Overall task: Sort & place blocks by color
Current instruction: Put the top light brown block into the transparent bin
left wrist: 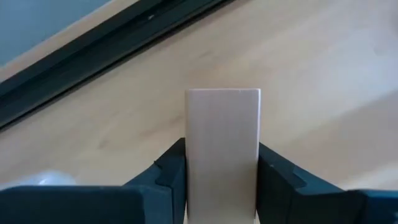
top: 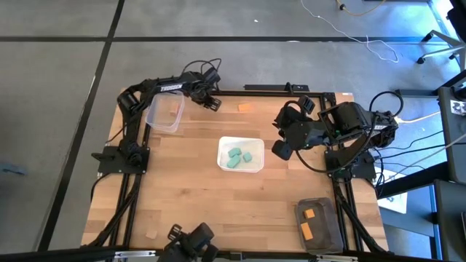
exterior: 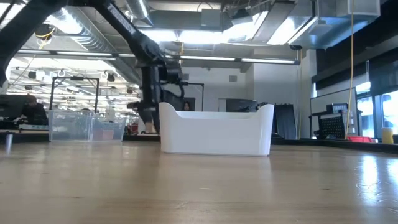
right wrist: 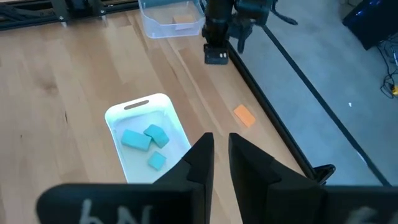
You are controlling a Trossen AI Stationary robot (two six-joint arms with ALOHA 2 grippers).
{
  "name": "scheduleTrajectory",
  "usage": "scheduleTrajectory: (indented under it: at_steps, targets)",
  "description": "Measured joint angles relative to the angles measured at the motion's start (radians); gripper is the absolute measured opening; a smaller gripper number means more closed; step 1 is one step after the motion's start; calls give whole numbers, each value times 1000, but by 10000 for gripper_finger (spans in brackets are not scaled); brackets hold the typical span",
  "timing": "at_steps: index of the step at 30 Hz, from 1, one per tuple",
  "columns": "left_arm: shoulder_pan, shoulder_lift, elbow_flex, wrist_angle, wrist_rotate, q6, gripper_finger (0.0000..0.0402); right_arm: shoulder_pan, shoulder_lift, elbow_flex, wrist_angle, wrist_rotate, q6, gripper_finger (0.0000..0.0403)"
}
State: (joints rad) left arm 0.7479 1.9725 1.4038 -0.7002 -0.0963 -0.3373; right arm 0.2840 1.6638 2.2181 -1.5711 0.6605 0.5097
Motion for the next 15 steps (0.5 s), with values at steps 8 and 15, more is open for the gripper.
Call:
scheduleTrajectory:
  at_steps: [8, 15]
  targets:
    - [-24, -203, 1, -205, -50, 1, 121, -2, 0, 0, 0, 1, -22, 51]
    - [-79, -395, 2, -448, -124, -114, 121, -3, 0, 0, 0, 13, -17, 51]
